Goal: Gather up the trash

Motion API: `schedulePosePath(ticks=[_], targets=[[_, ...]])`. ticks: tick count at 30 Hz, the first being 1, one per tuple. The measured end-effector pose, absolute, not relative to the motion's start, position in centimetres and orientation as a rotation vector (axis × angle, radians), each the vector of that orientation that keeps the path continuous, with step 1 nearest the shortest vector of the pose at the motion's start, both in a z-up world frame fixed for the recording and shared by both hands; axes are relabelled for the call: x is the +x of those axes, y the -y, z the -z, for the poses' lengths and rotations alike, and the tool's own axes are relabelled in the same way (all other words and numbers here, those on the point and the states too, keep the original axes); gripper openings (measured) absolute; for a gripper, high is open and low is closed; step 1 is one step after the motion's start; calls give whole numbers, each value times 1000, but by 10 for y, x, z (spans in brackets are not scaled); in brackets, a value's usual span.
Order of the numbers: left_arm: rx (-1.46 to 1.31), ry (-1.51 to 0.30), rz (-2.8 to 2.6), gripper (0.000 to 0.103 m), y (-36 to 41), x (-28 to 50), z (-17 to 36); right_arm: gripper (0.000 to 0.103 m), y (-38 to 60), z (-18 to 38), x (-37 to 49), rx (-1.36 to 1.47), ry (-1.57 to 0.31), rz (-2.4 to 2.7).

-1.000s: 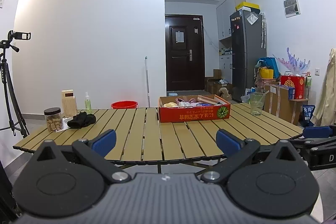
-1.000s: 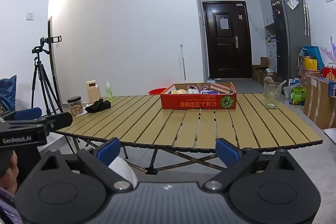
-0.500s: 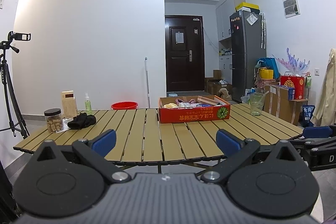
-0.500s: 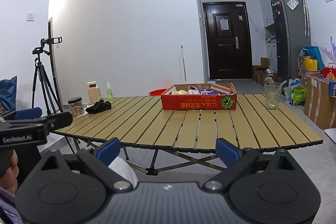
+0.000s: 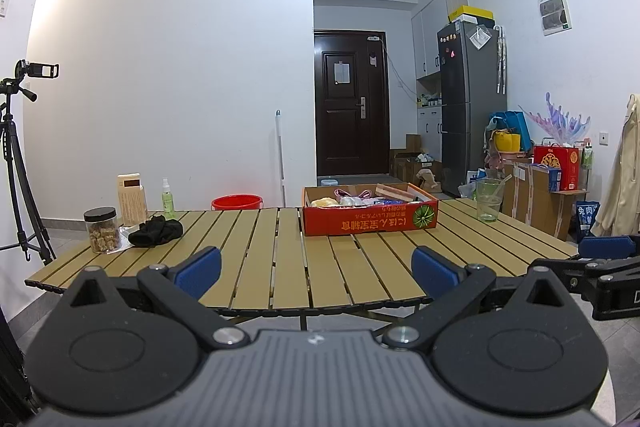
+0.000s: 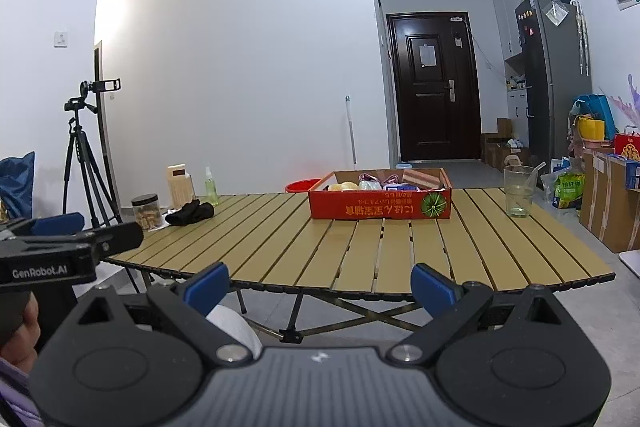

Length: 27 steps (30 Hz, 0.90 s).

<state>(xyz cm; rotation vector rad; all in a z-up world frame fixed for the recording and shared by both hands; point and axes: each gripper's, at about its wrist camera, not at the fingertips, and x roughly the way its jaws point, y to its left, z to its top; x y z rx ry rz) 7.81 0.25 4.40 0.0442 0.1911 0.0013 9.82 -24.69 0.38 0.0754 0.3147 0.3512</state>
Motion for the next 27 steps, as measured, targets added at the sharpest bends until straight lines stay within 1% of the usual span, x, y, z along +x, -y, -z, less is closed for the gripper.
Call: schedulePosePath(ticks=[27], targets=[[50, -180, -4, 103, -2, 78, -42, 98, 246, -2, 99, 71, -320, -355]])
